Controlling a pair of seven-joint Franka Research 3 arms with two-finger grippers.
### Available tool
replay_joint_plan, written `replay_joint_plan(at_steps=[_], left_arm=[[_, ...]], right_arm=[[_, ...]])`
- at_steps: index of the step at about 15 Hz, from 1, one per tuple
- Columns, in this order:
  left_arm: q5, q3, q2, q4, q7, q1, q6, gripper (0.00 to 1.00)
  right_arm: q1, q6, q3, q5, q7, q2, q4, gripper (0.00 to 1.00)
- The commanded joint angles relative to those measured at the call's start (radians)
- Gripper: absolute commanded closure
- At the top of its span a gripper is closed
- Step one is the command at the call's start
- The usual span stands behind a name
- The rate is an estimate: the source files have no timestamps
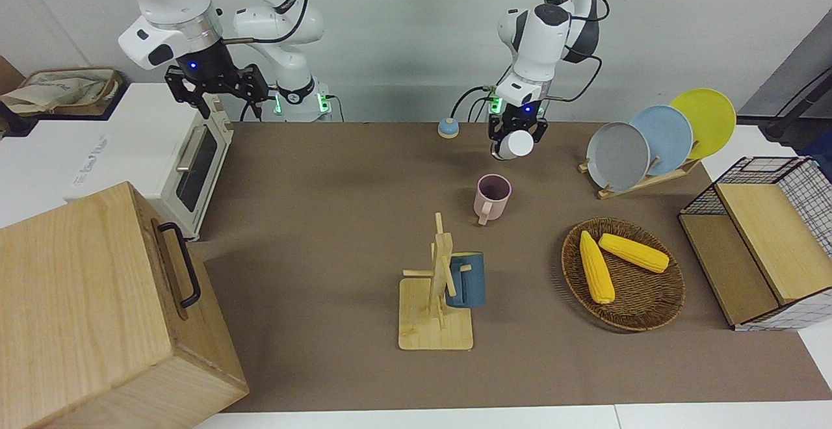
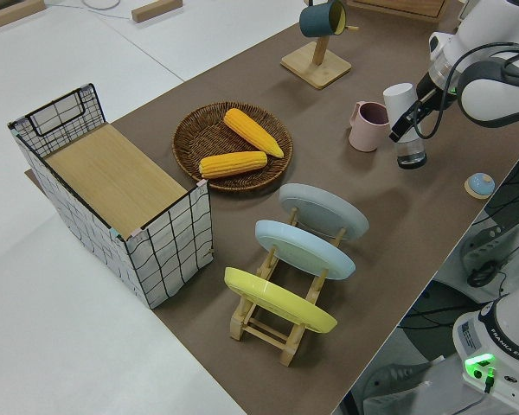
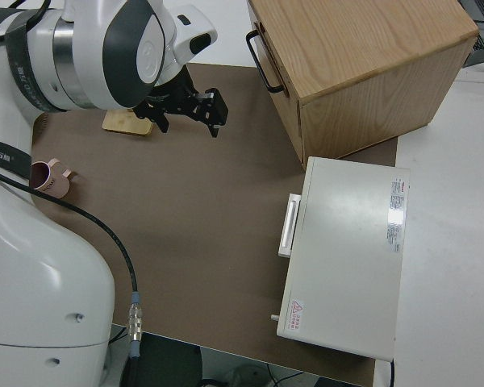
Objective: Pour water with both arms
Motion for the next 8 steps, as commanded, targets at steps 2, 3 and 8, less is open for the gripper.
replay_joint_plan(at_steps=[2, 3, 8], left_arm=[[0.015, -0.004, -0.058, -0.020, 0.007, 0.118, 0.139, 1.00], [0.015, -0.004, -0.054, -0.014, 0.023, 0.157, 0.165, 1.00], [0.015, -0.004, -0.014, 0.087, 0.112, 0.309, 0.219, 1.00]], right_arm=[[0.002, 0.004, -0.002, 0.004, -0.016, -0.017, -0.018, 0.009], [0.002, 0.004, -0.002, 0.002, -0.016, -0.017, -0.018, 0.009], [0.002, 0.003, -0.002, 0.004, -0.016, -0.017, -0.018, 0.009]])
